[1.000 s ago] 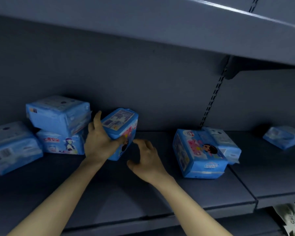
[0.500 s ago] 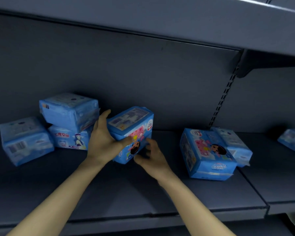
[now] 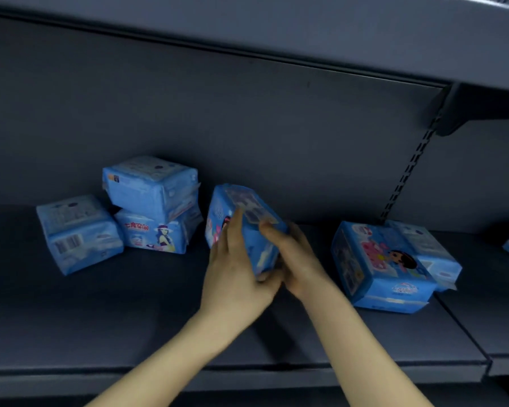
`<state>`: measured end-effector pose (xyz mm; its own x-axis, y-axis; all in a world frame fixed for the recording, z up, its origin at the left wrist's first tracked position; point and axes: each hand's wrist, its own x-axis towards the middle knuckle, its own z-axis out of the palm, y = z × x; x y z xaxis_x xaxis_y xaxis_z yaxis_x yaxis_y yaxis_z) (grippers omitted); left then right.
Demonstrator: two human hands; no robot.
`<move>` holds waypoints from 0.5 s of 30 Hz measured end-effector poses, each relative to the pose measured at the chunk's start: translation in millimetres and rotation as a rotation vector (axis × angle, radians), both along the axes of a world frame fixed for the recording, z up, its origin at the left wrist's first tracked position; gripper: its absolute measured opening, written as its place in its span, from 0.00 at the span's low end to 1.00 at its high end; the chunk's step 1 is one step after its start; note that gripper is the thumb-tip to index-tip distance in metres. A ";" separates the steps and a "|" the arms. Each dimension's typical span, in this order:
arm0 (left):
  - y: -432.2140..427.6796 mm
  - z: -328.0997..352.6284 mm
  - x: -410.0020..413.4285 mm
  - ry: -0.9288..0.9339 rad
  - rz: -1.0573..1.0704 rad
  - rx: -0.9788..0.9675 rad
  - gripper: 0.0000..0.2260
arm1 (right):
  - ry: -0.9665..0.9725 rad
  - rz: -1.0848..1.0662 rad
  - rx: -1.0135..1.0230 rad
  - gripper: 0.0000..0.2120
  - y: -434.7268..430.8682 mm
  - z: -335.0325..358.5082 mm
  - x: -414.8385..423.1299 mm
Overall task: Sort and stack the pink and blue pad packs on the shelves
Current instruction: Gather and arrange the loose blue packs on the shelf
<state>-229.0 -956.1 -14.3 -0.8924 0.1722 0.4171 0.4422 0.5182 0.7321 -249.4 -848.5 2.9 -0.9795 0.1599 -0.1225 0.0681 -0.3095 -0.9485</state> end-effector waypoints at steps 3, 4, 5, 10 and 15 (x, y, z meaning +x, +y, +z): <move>0.3 -2.5 20.0 -0.001 -0.093 -0.010 0.43 | -0.085 0.080 0.312 0.10 16.8 11.2 -3.3; 1.0 -2.9 28.0 -0.011 -0.132 -0.029 0.43 | -0.110 0.114 0.371 0.07 21.7 13.2 -6.4; 1.8 -3.6 35.5 -0.028 -0.172 -0.047 0.42 | -0.133 0.142 0.409 0.05 25.9 14.0 -10.3; 8.4 -9.3 51.8 -0.054 -0.381 -0.193 0.42 | -0.179 0.226 0.384 0.09 29.3 13.9 -24.4; 1.3 -8.3 44.3 0.017 -0.390 -0.168 0.35 | -0.058 0.084 0.413 0.08 21.7 12.0 -24.5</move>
<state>-184.6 -954.8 -22.6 -0.7402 0.5623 0.3686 0.6400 0.4214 0.6425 -273.9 -826.8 14.9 -0.9846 0.1266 -0.1203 0.1339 0.1050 -0.9854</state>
